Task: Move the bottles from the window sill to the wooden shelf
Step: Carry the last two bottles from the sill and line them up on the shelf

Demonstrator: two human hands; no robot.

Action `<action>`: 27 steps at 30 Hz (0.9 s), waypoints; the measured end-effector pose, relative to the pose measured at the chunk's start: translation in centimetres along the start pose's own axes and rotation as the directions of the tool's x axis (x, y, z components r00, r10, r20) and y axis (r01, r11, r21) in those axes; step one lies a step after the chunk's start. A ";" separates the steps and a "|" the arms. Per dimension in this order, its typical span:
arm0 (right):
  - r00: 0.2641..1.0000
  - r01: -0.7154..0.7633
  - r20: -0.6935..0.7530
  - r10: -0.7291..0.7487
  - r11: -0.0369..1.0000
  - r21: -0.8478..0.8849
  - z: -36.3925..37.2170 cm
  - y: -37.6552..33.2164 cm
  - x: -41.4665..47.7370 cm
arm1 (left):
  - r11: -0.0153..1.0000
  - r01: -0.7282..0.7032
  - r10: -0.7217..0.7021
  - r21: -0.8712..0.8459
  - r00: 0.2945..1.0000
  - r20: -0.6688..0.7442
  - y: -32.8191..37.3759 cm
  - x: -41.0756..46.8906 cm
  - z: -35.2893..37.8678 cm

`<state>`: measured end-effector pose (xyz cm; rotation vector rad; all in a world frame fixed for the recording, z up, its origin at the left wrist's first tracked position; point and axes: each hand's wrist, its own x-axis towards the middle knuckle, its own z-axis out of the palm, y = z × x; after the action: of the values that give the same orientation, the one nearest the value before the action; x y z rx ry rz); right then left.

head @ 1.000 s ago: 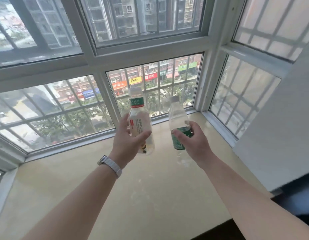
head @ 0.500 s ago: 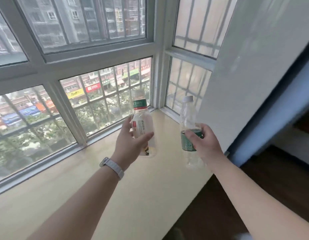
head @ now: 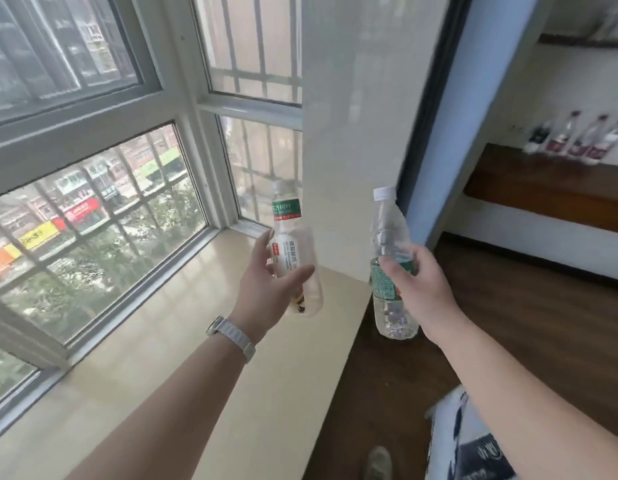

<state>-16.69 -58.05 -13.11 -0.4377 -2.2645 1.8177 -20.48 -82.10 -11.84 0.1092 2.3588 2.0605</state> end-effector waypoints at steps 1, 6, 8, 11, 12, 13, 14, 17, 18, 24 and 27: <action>0.999 -0.005 -0.033 0.005 1.000 0.002 -1.2 0.5 0.6 | 1.000 0.006 -0.006 0.003 1.000 0.025 0.1 0.9 1.4; 0.983 -0.063 -0.173 0.063 0.998 0.003 -7.3 3.5 4.4 | 0.999 0.005 -0.014 0.054 0.988 0.152 0.1 4.3 9.4; 0.975 -0.084 -0.204 0.085 0.996 0.015 -9.6 4.3 6.1 | 0.996 0.000 -0.018 0.087 0.980 0.196 0.4 5.8 12.5; 0.959 -0.112 -0.259 0.113 0.994 0.020 -13.3 5.3 8.9 | 0.991 -0.033 -0.004 0.132 0.963 0.270 1.3 8.2 17.6; 0.955 -0.113 -0.275 0.115 0.993 0.023 -14.5 5.7 9.9 | 0.989 -0.046 0.002 0.141 0.956 0.294 1.5 9.0 19.3; 0.947 -0.116 -0.297 0.120 0.993 0.033 -15.8 6.1 10.9 | 0.988 -0.055 0.007 0.145 0.949 0.315 1.8 9.7 21.1; 0.938 -0.123 -0.321 0.129 0.992 0.040 -17.1 6.5 11.8 | 0.986 -0.071 0.017 0.149 0.943 0.333 1.9 10.4 22.8; 0.923 -0.130 -0.361 0.136 0.991 0.041 -20.8 7.3 13.9 | 0.976 -0.131 0.057 0.174 0.926 0.374 2.4 12.5 27.6; 0.917 -0.123 -0.376 0.134 0.991 0.051 -22.1 7.5 14.5 | 0.974 -0.147 0.069 0.175 0.920 0.385 2.8 13.1 29.1; 0.873 -0.134 -0.462 0.153 0.988 0.074 -29.1 9.1 16.1 | 0.978 -0.132 0.039 0.162 0.876 0.481 3.7 15.4 37.2; 0.855 -0.148 -0.491 0.168 0.986 0.079 -31.8 9.6 16.5 | 0.967 -0.177 0.055 0.182 0.847 0.529 4.0 16.2 40.2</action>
<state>-20.32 -21.25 -15.84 -0.9860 -1.8766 1.5750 -34.33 -40.86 -12.64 0.7328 2.2508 1.5217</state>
